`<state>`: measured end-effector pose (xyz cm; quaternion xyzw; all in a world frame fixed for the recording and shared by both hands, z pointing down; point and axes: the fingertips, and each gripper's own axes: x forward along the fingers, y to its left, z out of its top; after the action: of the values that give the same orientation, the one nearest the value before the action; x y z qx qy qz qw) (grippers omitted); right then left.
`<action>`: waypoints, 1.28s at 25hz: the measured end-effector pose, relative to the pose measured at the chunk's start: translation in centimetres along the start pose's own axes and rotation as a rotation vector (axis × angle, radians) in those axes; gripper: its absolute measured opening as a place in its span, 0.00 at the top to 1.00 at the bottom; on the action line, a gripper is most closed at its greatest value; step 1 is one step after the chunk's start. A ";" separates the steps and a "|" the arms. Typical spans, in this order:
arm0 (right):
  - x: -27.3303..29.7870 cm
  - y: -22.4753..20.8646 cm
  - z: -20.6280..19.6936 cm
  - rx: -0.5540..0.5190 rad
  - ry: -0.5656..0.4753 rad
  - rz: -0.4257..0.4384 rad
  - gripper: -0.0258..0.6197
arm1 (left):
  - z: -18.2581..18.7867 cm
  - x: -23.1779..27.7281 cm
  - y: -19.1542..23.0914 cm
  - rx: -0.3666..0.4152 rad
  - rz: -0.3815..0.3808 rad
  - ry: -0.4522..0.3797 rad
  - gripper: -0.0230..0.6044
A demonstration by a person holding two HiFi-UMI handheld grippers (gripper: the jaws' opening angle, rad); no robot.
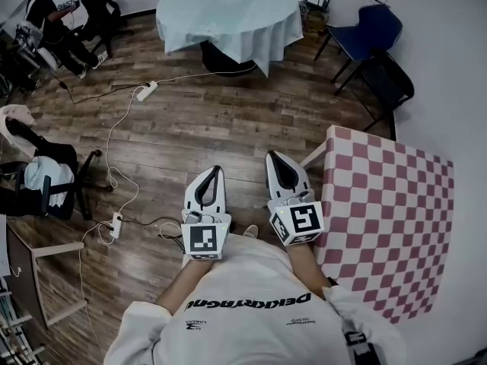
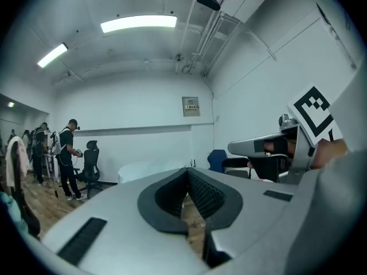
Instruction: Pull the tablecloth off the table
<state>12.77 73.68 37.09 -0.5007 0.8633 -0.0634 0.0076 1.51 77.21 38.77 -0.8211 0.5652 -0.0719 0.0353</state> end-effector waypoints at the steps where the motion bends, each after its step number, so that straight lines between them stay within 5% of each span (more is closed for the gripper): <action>1: 0.2 -0.2 -0.2 0.009 0.003 0.003 0.91 | -0.2 0.2 0.0 -0.003 0.003 0.007 0.94; 12: 9.0 -4.1 -0.7 -0.017 0.037 -0.002 0.91 | -1.4 9.9 4.4 -0.044 0.012 -0.004 0.94; 22: 27.3 -10.5 3.3 -0.039 0.041 -0.016 0.90 | 0.9 27.1 15.8 -0.061 0.029 -0.014 0.94; 32: 41.3 -14.0 3.1 -0.039 0.101 -0.052 0.90 | 0.8 40.2 23.5 -0.119 0.022 -0.010 0.94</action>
<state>4.53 30.70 37.75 -0.5191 0.8504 -0.0717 -0.0475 -5.95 31.28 37.89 -0.8157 0.5774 -0.0338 -0.0099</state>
